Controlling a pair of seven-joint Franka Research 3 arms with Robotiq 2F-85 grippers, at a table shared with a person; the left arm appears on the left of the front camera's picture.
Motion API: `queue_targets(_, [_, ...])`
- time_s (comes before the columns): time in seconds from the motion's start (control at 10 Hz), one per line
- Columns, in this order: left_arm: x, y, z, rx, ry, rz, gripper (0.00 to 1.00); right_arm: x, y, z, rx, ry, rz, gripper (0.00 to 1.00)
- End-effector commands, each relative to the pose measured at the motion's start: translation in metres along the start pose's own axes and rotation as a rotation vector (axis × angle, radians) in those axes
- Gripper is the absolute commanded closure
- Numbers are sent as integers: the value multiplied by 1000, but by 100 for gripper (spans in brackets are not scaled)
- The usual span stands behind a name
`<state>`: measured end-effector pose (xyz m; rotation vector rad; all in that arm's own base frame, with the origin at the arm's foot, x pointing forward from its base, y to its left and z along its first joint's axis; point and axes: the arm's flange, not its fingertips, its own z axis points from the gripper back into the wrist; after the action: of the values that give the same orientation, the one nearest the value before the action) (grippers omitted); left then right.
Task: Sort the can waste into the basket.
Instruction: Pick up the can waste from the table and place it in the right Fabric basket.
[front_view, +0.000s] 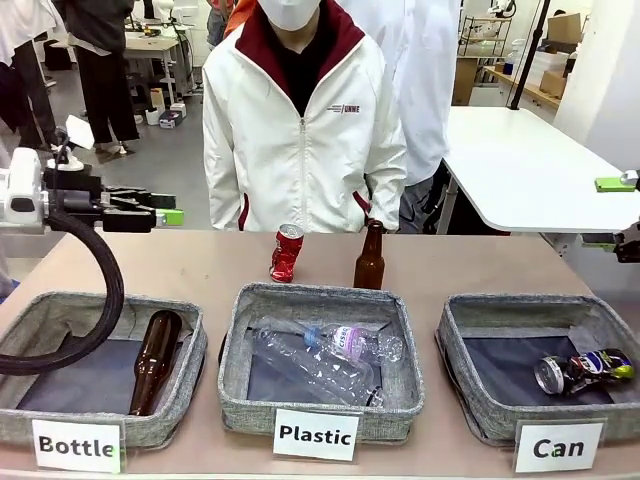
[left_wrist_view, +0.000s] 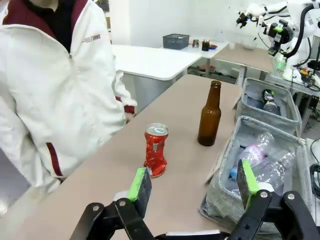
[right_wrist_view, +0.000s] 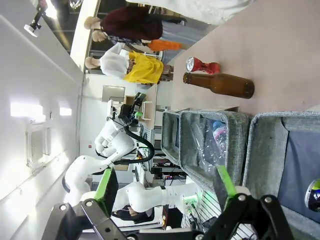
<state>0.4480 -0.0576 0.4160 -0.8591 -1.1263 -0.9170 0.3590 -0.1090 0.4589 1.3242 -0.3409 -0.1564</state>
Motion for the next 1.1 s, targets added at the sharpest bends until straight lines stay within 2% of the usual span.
queue_targets(0.0, [29, -19, 0, -53, 11, -1, 11, 2, 1, -1, 19, -11, 9, 0])
queue_targets(0.1, [29, -19, 0, -53, 11, -1, 11, 2, 1, -1, 19, -11, 9, 0])
queue_targets(0.2, [8, -5, -1, -14, 3, -3, 11, 2, 1, -1, 19, -11, 9, 0])
queue_targets(0.3, [3, 20, -23, -52, 31, -40, 11, 2, 1, -1, 19, -11, 9, 0])
queue_targets(0.4, [2, 43, -51, -104, 6, -88, 11, 2, 1, -1, 19, -11, 9, 0])
queue_targets(0.5, [-3, 66, -82, -144, 42, -176, 11, 2, 1, -1, 19, -11, 9, 0])
queue_targets(0.6, [-8, 80, -101, -158, 89, -212, 11, 2, 1, -1, 19, -11, 9, 0])
queue_targets(0.9, [-23, 96, -136, -267, 151, -162, 11, 2, 1, -1, 19, -11, 9, 0])
queue_targets(1.0, [-13, 97, -124, -299, 97, -138, 11, 2, 1, -1, 19, -11, 9, 0])
